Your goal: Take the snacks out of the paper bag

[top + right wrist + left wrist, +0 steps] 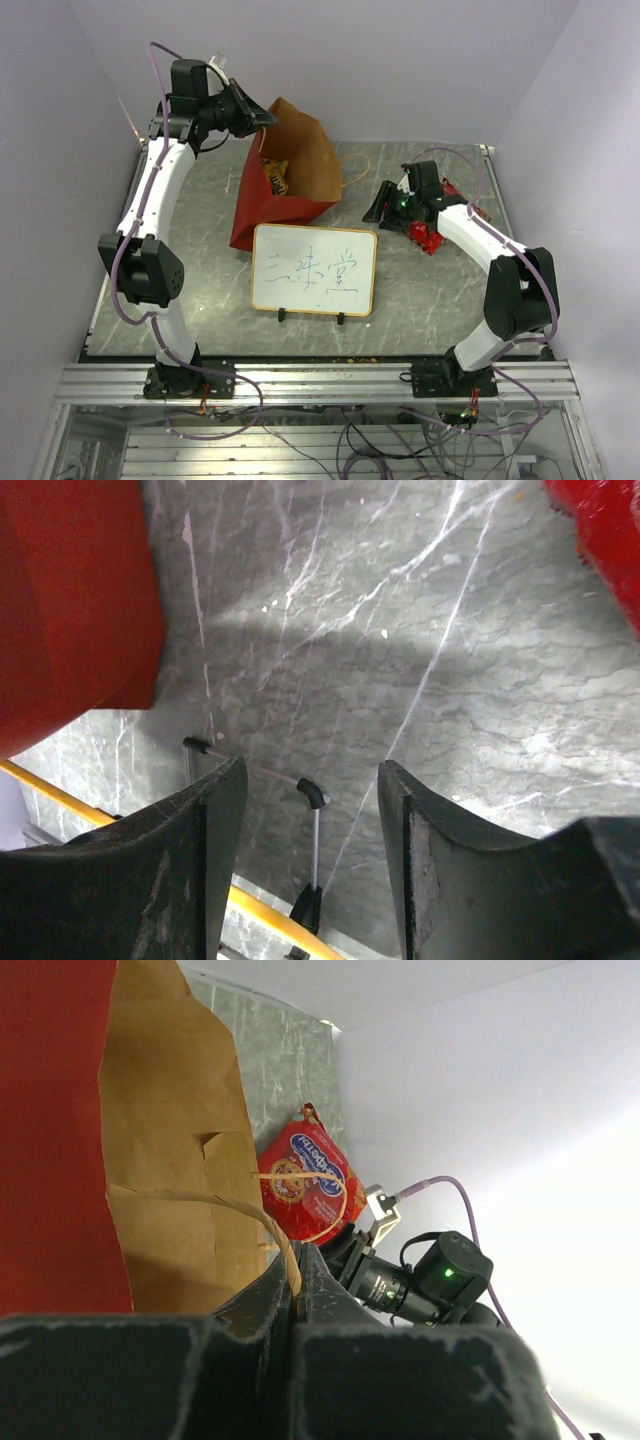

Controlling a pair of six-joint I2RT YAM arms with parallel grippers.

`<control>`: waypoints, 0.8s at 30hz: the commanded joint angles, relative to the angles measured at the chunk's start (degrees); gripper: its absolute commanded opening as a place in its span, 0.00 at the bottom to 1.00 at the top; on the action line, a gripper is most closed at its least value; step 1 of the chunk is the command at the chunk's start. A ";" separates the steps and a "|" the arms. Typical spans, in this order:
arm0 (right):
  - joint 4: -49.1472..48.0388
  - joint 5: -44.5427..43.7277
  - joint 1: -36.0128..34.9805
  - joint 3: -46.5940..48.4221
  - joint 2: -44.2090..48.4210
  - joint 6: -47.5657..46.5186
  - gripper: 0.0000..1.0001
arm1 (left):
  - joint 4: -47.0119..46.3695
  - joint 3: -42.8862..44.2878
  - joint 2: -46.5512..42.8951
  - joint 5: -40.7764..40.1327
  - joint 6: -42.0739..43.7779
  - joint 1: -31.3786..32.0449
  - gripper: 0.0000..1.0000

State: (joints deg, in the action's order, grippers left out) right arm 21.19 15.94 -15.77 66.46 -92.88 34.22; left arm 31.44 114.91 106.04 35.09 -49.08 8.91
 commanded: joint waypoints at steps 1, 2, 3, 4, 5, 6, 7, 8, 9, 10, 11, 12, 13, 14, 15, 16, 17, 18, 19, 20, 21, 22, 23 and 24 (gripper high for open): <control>-3.66 2.71 -1.68 -2.98 -0.36 0.33 0.52 | -3.32 1.63 0.25 -0.61 1.46 1.30 0.07; -4.15 2.89 -2.08 -3.96 -0.02 0.83 0.51 | -2.54 2.65 0.69 -0.96 2.16 1.37 0.07; -4.41 3.05 -2.49 -5.04 0.31 1.22 0.51 | -1.25 3.66 1.16 -1.25 2.82 1.42 0.07; -4.62 3.02 -3.03 -5.70 0.66 1.49 0.51 | -0.39 4.74 1.59 -1.58 3.58 1.46 0.07; -4.78 2.89 -3.54 -6.33 1.13 1.73 0.50 | 0.26 5.39 1.90 -1.87 4.20 1.58 0.07; -4.84 2.63 -3.97 -6.91 1.46 1.99 0.50 | 0.64 5.58 1.95 -2.21 4.52 1.81 0.07; -4.96 2.31 -4.25 -7.48 1.98 2.36 0.50 | 0.61 5.24 1.85 -2.41 4.71 2.00 0.07; -5.12 2.13 -4.53 -8.05 2.43 2.65 0.50 | 0.28 4.60 1.62 -2.59 4.68 2.28 0.07; -5.22 1.89 -4.82 -8.45 2.82 2.91 0.50 | -0.20 3.68 1.24 -2.64 4.66 2.48 0.07; -5.13 1.69 -5.07 -8.75 3.27 3.26 0.50 | -0.45 2.93 0.71 -2.70 4.75 2.66 0.07; -5.15 1.57 -5.39 -8.79 3.48 3.80 0.49 | -0.40 2.31 0.36 -2.88 4.95 2.75 0.07; -5.49 1.75 -5.86 -10.12 3.90 4.60 0.49 | -0.23 1.85 0.05 -2.98 5.36 2.84 0.07; -5.99 1.82 -6.42 -11.02 4.16 5.46 0.49 | 0.09 1.61 -0.15 -3.20 5.81 2.87 0.07; -6.67 1.78 -7.39 -11.62 4.37 6.25 0.49 | 0.59 1.49 -0.35 -3.39 6.44 2.83 0.07; -6.83 1.72 -8.16 -11.89 4.45 6.99 0.49 | 0.97 1.39 -0.58 -3.56 6.91 2.82 0.07; -6.75 1.60 -8.89 -11.95 4.46 7.21 0.49 | 1.33 1.18 -0.78 -3.81 7.28 2.86 0.07; -6.44 1.39 -9.65 -11.78 4.53 7.33 0.49 | 1.64 1.00 -1.01 -4.02 7.54 2.87 0.07; -6.10 1.15 -10.30 -11.64 4.59 7.43 0.49 | 1.64 0.71 -1.27 -4.26 7.64 2.87 0.07; -5.93 0.98 -10.91 -11.57 4.86 7.58 0.49 | 1.54 0.22 -1.54 -4.39 7.67 2.87 0.07; -5.72 0.94 -11.52 -11.56 5.24 7.74 0.49 | 1.51 0.04 -1.61 -4.49 7.84 2.87 0.07; -5.47 0.95 -12.02 -11.49 5.63 7.56 0.51 | 1.29 -0.10 -1.56 -4.39 7.76 2.87 0.07; -4.87 0.88 -12.16 -11.15 5.96 6.81 0.54 | 1.18 0.42 -1.24 -4.26 7.77 2.87 0.07; -3.27 0.19 -12.18 -10.13 6.17 5.42 0.57 | 1.79 1.70 -0.50 -4.35 8.19 2.87 0.07; -0.89 -2.29 -11.90 -7.49 6.33 3.60 0.60 | 2.69 3.30 0.44 -4.49 8.61 2.88 0.07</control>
State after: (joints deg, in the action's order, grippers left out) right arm 15.57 17.08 -27.22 55.24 -88.86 40.69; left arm 33.28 115.22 107.13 31.20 -42.41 11.35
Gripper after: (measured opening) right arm 0.555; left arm 0.076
